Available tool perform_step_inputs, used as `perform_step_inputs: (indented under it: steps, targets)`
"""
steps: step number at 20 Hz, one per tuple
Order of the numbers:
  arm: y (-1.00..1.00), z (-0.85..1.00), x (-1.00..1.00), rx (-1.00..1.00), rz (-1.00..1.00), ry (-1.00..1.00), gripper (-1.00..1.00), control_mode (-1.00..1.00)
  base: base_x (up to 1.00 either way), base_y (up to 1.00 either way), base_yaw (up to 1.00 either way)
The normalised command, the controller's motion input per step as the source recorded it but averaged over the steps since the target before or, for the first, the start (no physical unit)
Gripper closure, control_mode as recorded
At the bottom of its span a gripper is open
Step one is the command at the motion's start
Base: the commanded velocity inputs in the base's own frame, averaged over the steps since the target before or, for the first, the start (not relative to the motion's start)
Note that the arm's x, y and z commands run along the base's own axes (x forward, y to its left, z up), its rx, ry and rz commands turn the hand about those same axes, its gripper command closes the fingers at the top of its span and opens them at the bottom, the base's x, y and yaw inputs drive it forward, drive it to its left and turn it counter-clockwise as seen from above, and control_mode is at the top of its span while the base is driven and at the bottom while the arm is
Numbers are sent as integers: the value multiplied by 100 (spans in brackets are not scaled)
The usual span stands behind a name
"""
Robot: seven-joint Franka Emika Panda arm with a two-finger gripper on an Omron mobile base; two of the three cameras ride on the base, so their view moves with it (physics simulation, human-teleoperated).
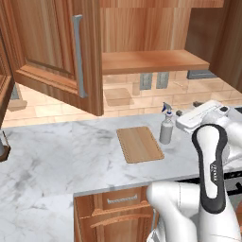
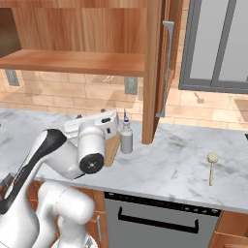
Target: Grab the spray bottle from the cabinet, then place it next to the cutting board for sanitizing. Then grab the dish brush from the countertop next to the sink and place it next to the cutting board.
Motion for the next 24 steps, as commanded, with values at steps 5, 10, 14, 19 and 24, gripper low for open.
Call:
perform_step_inputs:
  steps: [5, 10, 14, 19, 24]
  targets:
    - [0, 63, -34, -4, -9, 42, -100, -100, 0, 0, 0]
    - [7, 25, -1, 0, -5, 56, -100, -100, 0, 0, 0]
    - [4, 0, 5, 0, 0, 56, -100, -100, 0, 0, 0]
    - [4, -19, -15, 7, 0, 15, -100, -100, 0, 0, 0]
    - [21, -32, -16, 12, -5, 0, -100, -100, 0, 0, 0]
